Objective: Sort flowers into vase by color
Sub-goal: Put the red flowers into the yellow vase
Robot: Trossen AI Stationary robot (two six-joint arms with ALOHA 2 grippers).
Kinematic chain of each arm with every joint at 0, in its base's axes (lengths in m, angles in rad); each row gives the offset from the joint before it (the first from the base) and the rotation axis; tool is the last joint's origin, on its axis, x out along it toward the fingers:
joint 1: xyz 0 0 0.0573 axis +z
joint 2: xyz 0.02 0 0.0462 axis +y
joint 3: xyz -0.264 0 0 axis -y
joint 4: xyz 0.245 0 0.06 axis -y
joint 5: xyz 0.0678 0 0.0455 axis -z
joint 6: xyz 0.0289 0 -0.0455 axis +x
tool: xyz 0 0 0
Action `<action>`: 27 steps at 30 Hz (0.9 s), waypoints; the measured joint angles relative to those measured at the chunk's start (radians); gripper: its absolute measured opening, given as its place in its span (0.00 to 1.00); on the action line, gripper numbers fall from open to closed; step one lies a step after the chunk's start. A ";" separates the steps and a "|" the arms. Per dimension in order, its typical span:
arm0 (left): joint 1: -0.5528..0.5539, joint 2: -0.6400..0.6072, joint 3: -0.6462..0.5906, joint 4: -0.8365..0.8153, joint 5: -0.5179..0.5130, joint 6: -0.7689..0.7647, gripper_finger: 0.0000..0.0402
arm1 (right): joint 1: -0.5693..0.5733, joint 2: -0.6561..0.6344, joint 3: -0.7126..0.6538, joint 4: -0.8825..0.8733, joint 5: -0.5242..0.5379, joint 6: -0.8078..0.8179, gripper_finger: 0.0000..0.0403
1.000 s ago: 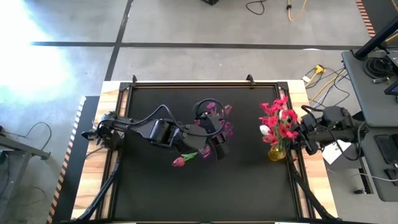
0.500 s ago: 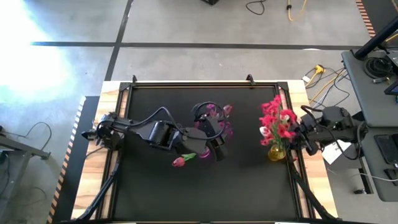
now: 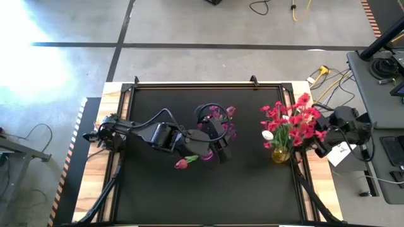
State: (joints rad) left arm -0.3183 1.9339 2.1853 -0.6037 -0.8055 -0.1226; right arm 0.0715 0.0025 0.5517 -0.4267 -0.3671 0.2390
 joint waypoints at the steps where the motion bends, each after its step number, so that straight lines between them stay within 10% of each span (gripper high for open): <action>1: 0.000 0.000 0.000 0.000 0.000 0.000 0.39 | 0.000 0.000 -0.002 0.004 0.000 -0.003 0.02; 27: -0.028 0.000 0.000 -0.026 0.000 -0.020 0.39 | 0.000 0.000 0.083 -0.254 0.005 0.083 0.02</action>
State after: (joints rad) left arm -0.3462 1.9339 2.1853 -0.6296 -0.8051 -0.1429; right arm 0.0715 0.0025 0.6348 -0.6806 -0.3626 0.3224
